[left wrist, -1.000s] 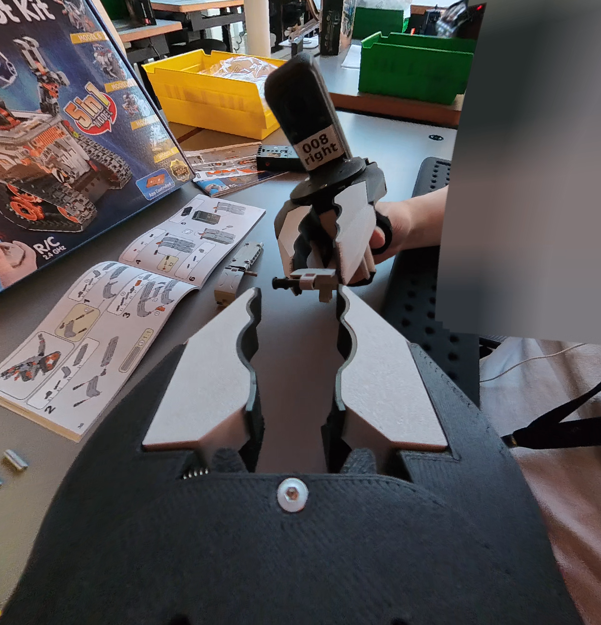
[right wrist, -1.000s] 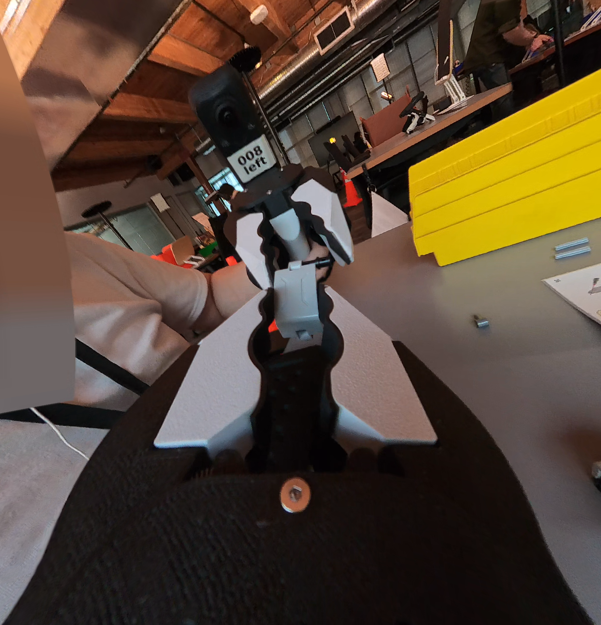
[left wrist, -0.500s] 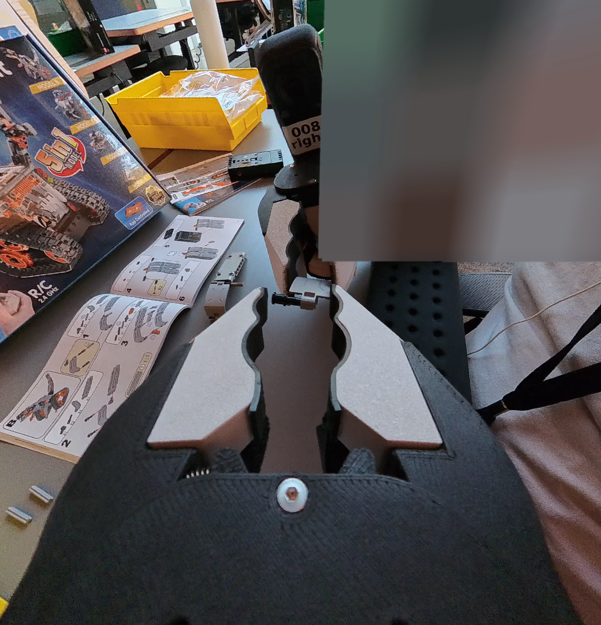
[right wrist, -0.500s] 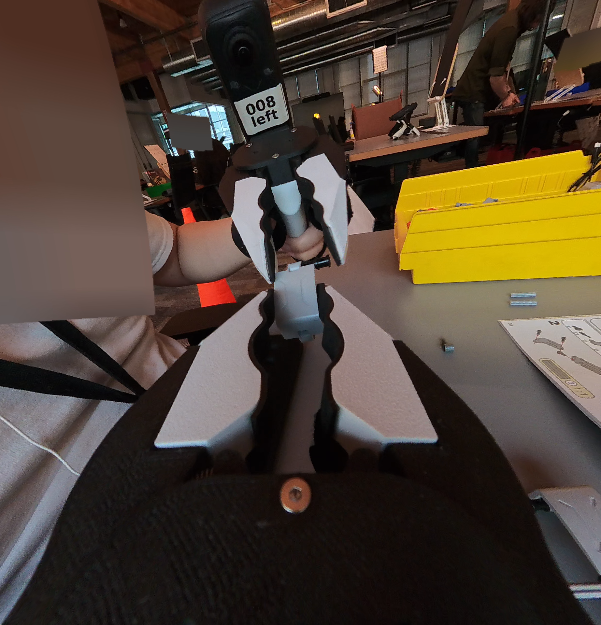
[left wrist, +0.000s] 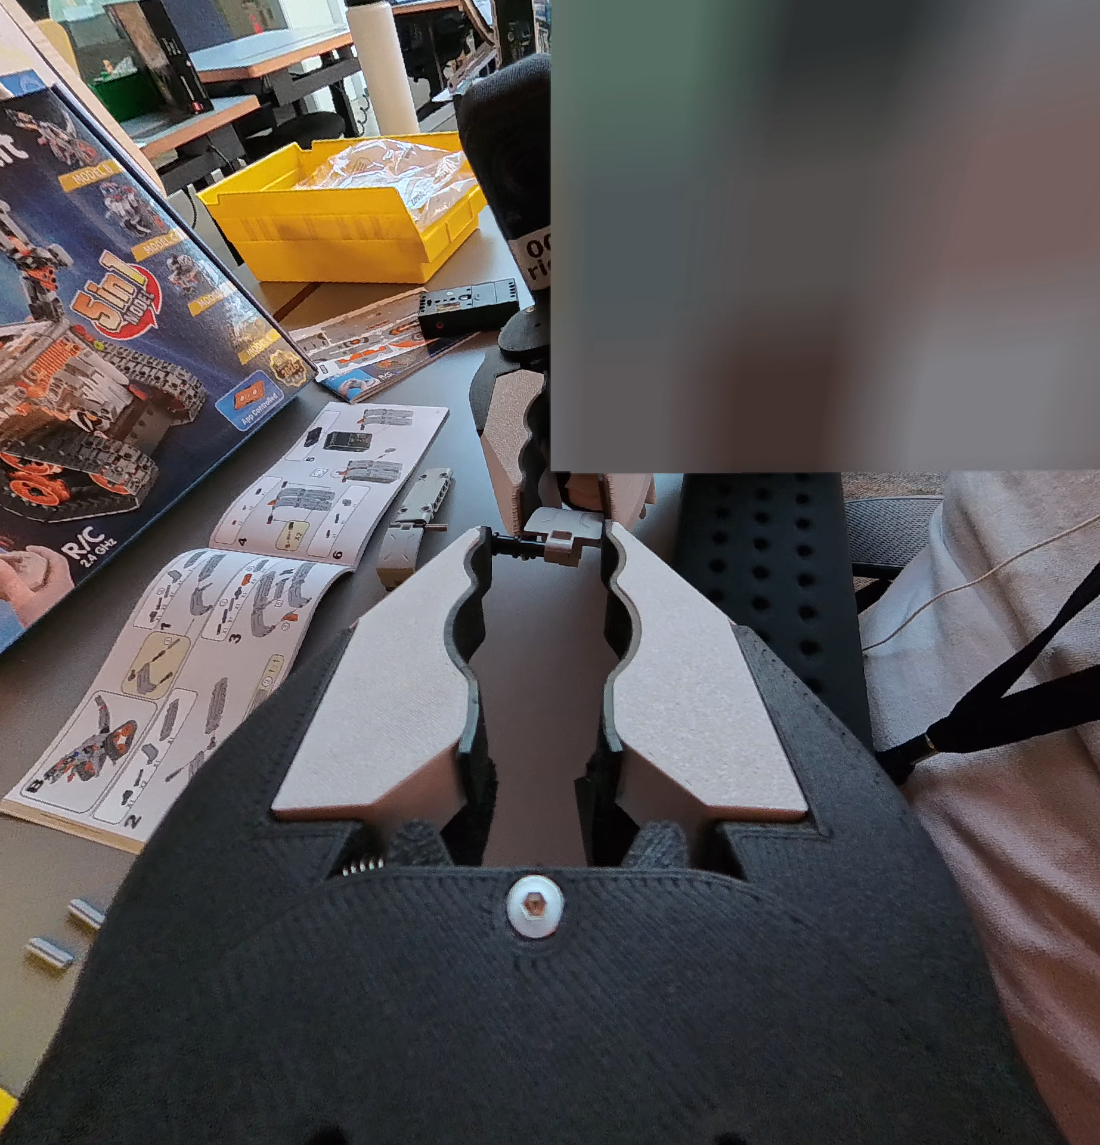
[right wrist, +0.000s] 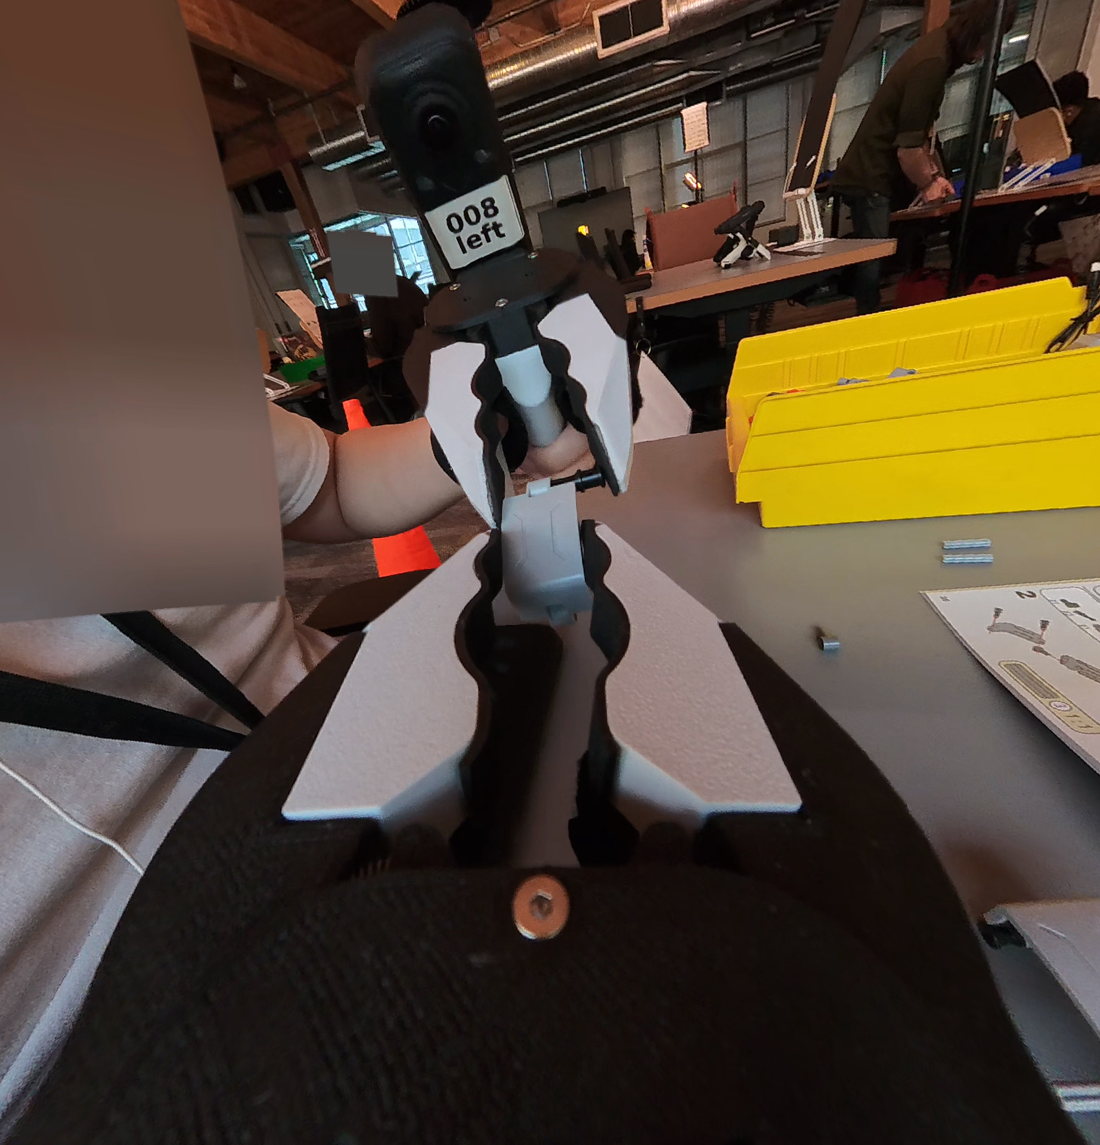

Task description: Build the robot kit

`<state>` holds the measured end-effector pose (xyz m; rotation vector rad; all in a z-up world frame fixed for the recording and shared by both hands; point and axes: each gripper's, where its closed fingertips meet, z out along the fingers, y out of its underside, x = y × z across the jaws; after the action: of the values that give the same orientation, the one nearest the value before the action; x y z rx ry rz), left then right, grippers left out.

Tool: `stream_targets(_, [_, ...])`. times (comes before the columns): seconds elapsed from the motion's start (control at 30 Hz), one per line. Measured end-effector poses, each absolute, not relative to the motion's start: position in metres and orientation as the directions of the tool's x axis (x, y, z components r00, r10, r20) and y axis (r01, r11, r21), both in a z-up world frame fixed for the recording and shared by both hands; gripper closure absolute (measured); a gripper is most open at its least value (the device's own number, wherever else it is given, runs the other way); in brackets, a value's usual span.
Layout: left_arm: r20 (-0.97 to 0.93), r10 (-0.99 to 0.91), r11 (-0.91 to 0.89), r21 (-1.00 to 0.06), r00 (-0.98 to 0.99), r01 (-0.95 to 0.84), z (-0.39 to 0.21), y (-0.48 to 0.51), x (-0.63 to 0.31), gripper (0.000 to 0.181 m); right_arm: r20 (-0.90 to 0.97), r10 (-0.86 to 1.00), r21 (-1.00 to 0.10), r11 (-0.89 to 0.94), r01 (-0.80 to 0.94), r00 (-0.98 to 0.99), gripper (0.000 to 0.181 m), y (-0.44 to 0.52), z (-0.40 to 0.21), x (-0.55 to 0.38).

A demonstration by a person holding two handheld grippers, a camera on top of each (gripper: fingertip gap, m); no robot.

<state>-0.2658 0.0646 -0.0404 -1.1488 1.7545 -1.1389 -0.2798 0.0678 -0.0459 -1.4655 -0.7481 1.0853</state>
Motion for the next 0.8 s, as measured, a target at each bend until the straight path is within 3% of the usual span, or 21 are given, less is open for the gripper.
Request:
stream_targets(0.17, [-0.126, -0.944, 0.21, -0.942, -0.305, -0.263, -0.032, 0.069, -0.267, 0.148, -0.163, 0.898, -0.986, -0.129, -0.11, 0.409, 0.149, 0.068, -0.04, -0.277])
stream_targets(0.4, [-0.079, -0.946, 0.158, -0.96, -0.316, -0.232, -0.028, 0.066, -0.27, 0.143, -0.048, 0.891, -0.998, -0.023, -0.062, 0.451, 0.156, 0.064, -0.034, -0.275])
stream_targets(0.8, [-0.105, -0.948, 0.176, -0.959, -0.3, -0.224, -0.03, 0.065, -0.269, 0.146, -0.017, 0.88, -1.0, -0.007, -0.023, 0.475, 0.156, 0.066, -0.038, -0.276])
